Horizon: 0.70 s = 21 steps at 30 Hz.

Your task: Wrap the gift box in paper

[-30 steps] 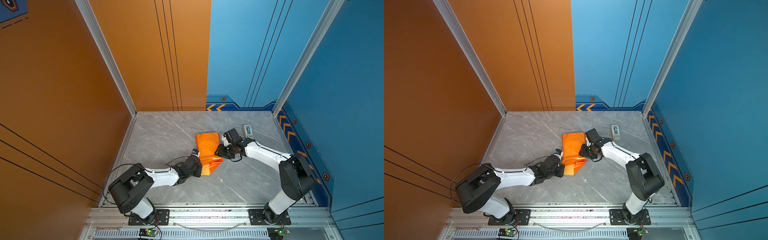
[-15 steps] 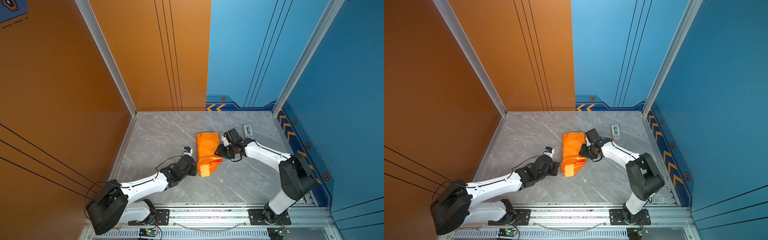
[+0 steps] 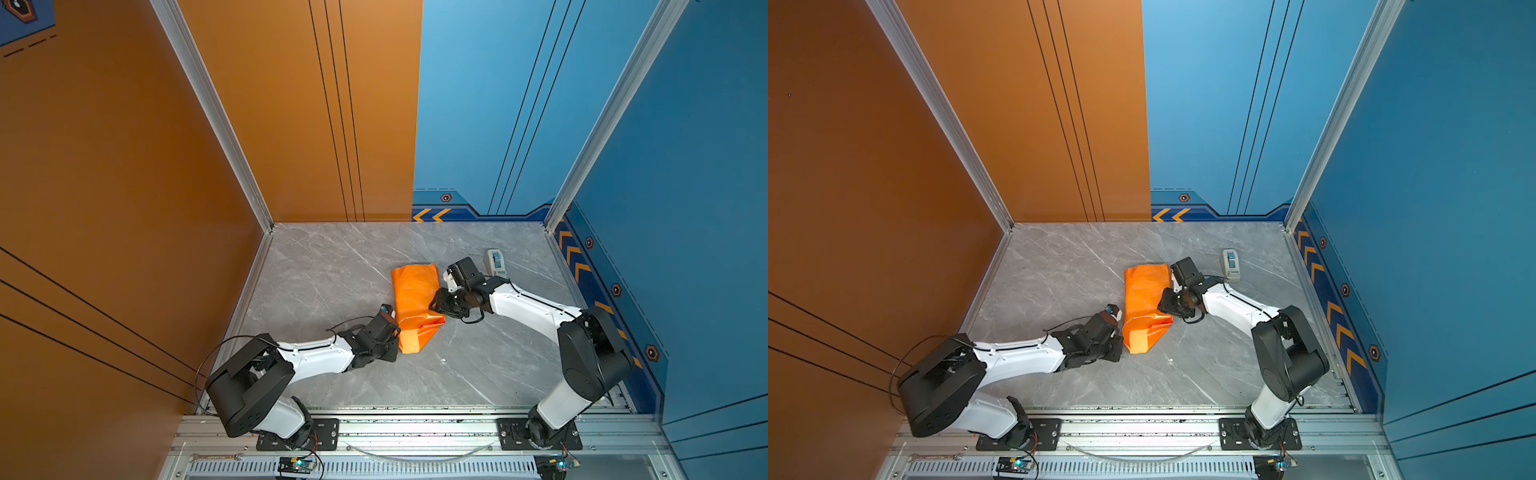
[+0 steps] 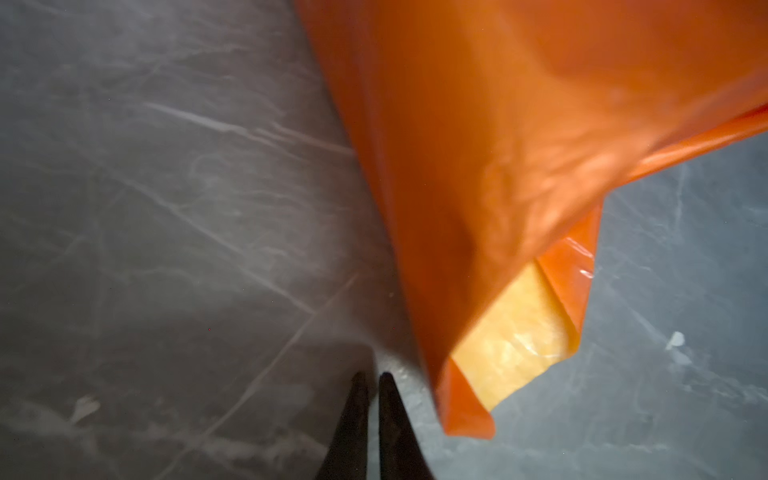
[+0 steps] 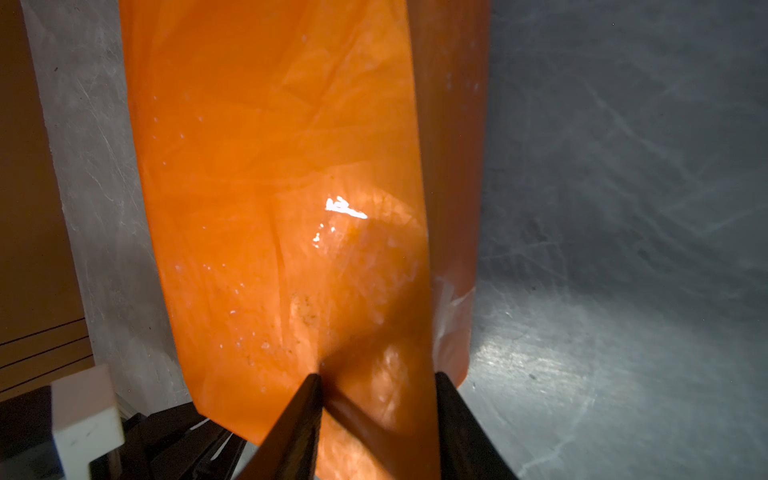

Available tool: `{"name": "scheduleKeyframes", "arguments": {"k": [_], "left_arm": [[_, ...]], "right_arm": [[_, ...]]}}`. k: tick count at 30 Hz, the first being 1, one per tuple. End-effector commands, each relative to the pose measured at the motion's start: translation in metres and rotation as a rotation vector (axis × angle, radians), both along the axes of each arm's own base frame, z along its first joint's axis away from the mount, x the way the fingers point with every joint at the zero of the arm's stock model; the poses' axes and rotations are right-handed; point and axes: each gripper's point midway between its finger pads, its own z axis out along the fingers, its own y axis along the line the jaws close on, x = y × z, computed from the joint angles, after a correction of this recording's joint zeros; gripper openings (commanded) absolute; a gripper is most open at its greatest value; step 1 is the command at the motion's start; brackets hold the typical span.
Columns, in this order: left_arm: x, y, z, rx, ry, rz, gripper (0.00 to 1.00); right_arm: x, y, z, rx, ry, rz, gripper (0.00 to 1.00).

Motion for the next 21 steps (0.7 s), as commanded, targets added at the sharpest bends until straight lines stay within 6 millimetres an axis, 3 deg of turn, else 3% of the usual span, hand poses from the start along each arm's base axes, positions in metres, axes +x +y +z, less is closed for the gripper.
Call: {"name": "scheduleKeyframes", "arguments": {"k": [1, 8, 21], "left_arm": [[0.002, -0.027, 0.013, -0.049, -0.023, -0.104, 0.09], [0.006, -0.044, 0.015, -0.07, -0.037, -0.157, 0.09], [0.026, -0.057, 0.014, -0.074, -0.097, -0.154, 0.12]], "right_arm": [[-0.018, -0.011, -0.031, -0.073, 0.082, -0.005, 0.44], [-0.019, -0.01, -0.031, -0.07, 0.081, -0.006, 0.44], [-0.02, -0.011, -0.028, -0.066, 0.071, -0.007, 0.44]]}}
